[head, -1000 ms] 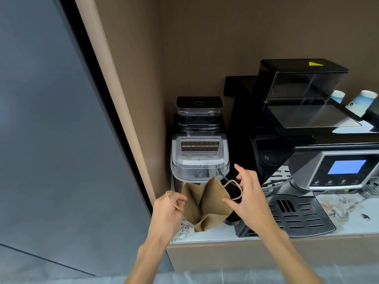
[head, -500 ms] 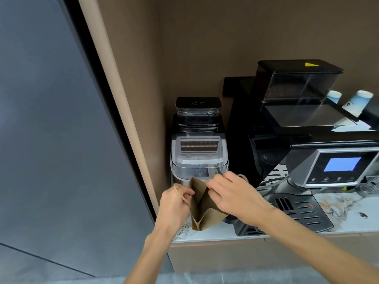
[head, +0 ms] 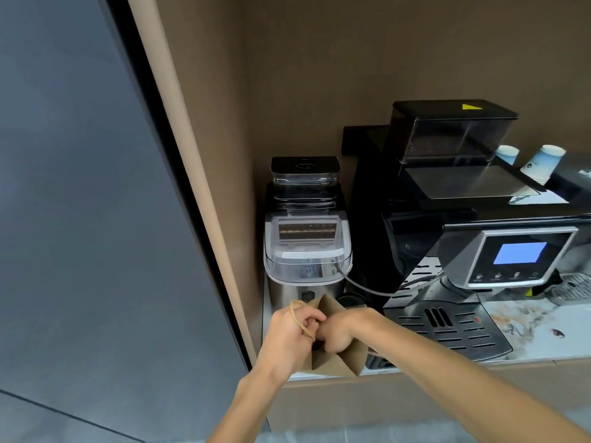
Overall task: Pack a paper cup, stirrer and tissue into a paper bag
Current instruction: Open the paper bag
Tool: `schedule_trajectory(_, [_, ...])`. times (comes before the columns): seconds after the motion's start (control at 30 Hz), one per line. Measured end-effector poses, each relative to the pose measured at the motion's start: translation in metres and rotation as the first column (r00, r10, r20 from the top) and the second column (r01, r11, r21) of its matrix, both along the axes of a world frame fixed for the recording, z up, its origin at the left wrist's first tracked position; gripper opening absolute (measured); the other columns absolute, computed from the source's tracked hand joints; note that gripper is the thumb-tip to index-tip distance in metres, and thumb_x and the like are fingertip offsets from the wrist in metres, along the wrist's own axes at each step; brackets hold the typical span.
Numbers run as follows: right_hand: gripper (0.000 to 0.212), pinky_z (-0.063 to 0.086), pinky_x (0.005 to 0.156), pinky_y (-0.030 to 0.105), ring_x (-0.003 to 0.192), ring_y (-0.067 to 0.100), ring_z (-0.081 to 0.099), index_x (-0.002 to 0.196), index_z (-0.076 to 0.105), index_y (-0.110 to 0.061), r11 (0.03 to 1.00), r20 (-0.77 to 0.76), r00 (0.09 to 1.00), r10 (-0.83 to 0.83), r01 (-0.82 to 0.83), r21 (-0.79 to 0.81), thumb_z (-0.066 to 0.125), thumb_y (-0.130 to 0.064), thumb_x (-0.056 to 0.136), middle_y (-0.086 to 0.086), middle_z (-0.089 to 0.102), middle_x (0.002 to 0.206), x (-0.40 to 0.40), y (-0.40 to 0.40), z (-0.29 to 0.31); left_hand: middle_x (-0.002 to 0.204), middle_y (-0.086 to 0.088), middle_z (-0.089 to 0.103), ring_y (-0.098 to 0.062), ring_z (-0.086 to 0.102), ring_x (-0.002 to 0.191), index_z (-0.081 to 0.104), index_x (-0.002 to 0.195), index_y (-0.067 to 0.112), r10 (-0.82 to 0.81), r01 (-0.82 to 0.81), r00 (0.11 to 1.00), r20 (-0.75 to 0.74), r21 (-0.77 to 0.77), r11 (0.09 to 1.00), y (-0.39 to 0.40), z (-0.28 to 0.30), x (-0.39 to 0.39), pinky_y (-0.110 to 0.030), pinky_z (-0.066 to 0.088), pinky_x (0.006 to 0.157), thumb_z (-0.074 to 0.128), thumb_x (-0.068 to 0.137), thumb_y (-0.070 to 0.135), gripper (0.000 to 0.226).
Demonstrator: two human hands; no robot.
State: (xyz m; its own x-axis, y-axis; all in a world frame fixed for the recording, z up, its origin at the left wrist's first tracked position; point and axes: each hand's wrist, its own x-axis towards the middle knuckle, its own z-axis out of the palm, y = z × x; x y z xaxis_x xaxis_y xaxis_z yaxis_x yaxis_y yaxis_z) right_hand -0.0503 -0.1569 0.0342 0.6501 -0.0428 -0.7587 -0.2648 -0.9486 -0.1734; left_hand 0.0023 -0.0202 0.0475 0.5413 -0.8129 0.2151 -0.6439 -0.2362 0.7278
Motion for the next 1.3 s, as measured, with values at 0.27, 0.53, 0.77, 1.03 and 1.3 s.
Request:
schedule_trajectory(0.27, [0.012, 0.033, 0.087, 0.029, 0.105, 0.025, 0.05, 0.093, 0.054, -0.018, 0.976, 0.16, 0.974, -0.159, 0.18, -0.125, 0.042, -0.018, 0.097, 0.007, 0.059, 0.103, 0.005, 0.009, -0.03, 0.075, 0.003, 0.06, 0.004, 0.048, 0.066, 0.077, 0.086, 0.016, -0.015, 0.012, 0.999, -0.041, -0.068, 0.998, 0.014, 0.013, -0.007, -0.007, 0.04, 0.069, 0.064, 0.084, -0.003, 0.023])
schedule_trajectory(0.53, [0.024, 0.045, 0.101, 0.035, 0.115, 0.023, 0.056, 0.102, 0.046, -0.032, 0.954, 0.015, 0.956, -0.292, 0.29, 0.069, 0.057, -0.022, 0.084, -0.003, 0.059, 0.119, 0.016, 0.016, -0.046, 0.076, -0.012, 0.064, -0.014, 0.051, 0.06, 0.078, 0.085, 0.009, 0.079, -0.11, 0.968, -0.239, -0.119, 0.987, 0.025, 0.032, 0.003, -0.025, 0.05, 0.064, 0.062, 0.083, -0.01, 0.025])
schedule_trajectory(0.77, [0.072, 0.032, 0.115, 0.042, 0.136, 0.026, 0.043, 0.141, 0.045, -0.023, 0.898, -0.235, 0.87, -0.434, 0.438, -0.038, 0.054, -0.055, 0.077, 0.004, 0.049, 0.144, 0.022, 0.024, -0.044, 0.07, 0.007, 0.06, -0.009, 0.055, 0.06, 0.078, 0.081, 0.02, 0.108, -0.116, 0.985, -0.133, -0.056, 0.992, 0.043, 0.026, 0.018, -0.028, 0.057, 0.066, 0.065, 0.081, -0.005, 0.028])
schedule_trajectory(1.03, [0.038, 0.05, 0.099, 0.044, 0.112, 0.029, 0.061, 0.125, 0.058, -0.017, 0.95, 0.149, 0.942, -0.299, 0.279, 0.143, 0.038, -0.014, 0.094, 0.011, 0.065, 0.125, 0.009, 0.021, -0.001, 0.072, 0.011, 0.059, -0.007, 0.057, 0.063, 0.077, 0.083, 0.019, 0.143, -0.145, 0.988, -0.057, -0.028, 0.989, 0.045, 0.01, 0.016, -0.02, 0.053, 0.065, 0.065, 0.08, -0.005, 0.027])
schedule_trajectory(1.3, [0.056, 0.052, 0.096, 0.028, 0.097, -0.007, 0.067, 0.114, 0.064, -0.037, 0.778, 0.334, 0.748, -0.573, 0.369, 0.509, 0.038, -0.077, 0.084, -0.016, 0.072, 0.11, -0.07, 0.04, 0.055, 0.075, -0.007, 0.063, -0.021, 0.066, 0.06, 0.075, 0.083, 0.018, 0.23, -0.25, 0.949, -0.217, -0.069, 0.966, 0.044, 0.008, 0.01, -0.006, 0.044, 0.05, 0.064, 0.083, -0.007, 0.027])
